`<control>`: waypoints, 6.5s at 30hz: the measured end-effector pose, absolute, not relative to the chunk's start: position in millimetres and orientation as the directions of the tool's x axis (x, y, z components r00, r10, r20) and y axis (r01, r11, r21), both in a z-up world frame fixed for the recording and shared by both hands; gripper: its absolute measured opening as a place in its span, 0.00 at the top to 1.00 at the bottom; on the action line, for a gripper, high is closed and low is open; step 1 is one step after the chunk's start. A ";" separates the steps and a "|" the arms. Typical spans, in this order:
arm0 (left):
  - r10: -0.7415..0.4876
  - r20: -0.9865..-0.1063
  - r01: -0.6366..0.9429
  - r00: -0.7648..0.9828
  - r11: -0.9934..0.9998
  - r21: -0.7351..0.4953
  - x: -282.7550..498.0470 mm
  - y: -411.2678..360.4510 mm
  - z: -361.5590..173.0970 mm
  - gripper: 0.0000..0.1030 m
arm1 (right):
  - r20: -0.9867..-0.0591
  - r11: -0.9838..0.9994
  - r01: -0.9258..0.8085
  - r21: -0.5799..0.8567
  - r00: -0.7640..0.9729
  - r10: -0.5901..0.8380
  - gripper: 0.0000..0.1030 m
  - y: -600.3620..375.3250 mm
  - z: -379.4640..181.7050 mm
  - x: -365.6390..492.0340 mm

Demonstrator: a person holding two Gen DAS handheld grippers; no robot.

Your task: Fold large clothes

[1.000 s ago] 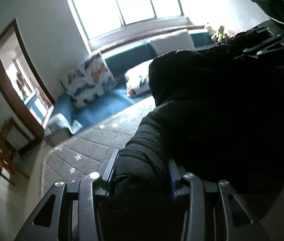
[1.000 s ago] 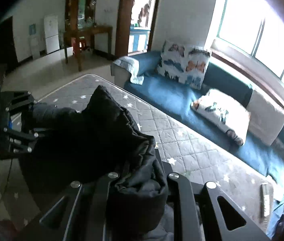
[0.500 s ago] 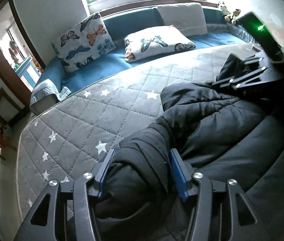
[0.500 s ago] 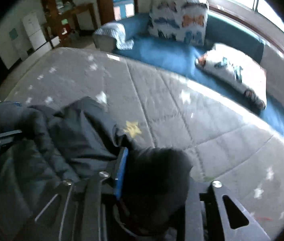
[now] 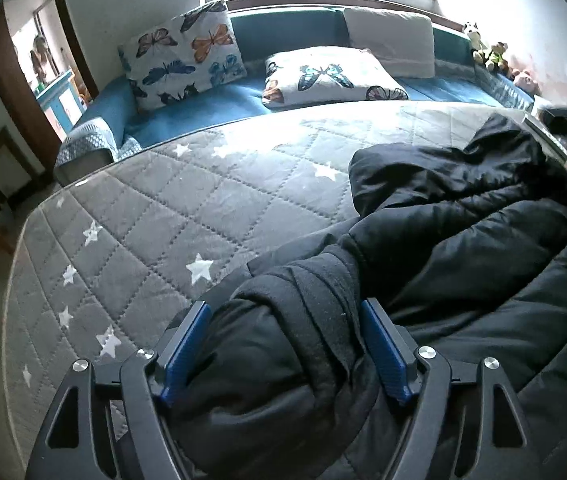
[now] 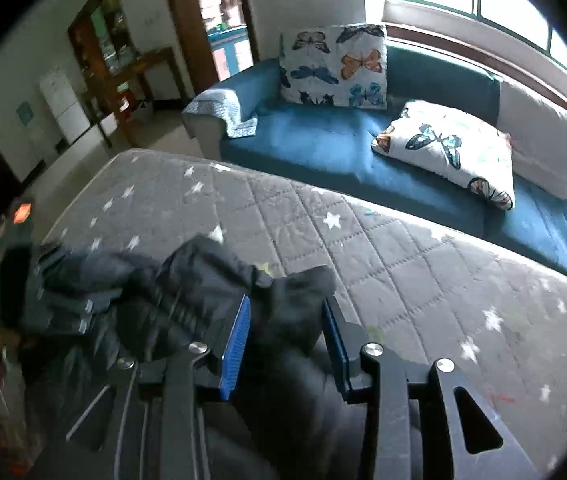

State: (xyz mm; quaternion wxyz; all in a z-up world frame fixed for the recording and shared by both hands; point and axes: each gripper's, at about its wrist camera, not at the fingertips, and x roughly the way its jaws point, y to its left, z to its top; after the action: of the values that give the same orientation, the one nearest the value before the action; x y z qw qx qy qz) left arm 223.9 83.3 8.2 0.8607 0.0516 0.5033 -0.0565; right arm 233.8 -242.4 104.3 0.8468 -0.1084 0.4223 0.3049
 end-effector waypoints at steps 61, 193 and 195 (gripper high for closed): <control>0.045 -0.796 0.106 0.603 0.985 0.136 164.8 64.7 82.0 0.07 | -0.896 0.855 -0.506 0.111 0.321 0.306 0.63 -296.4 70.9 105.1; -0.634 -0.601 -0.167 0.486 0.607 -0.777 94.2 220.6 -29.8 0.00 | -0.752 0.824 -0.130 0.552 0.349 0.559 0.00 -345.7 -21.2 167.7; -0.665 -0.587 -0.149 0.461 0.594 -0.790 98.7 214.6 -31.7 0.00 | -0.748 0.818 -0.140 0.558 0.342 0.569 0.00 -343.2 -21.2 168.5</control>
State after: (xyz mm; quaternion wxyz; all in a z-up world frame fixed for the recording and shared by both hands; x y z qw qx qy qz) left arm 98.7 214.6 -31.7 0.7467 -0.4159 0.4895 -0.1729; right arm 168.5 -343.2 -21.2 0.7936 0.2026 0.5284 0.2234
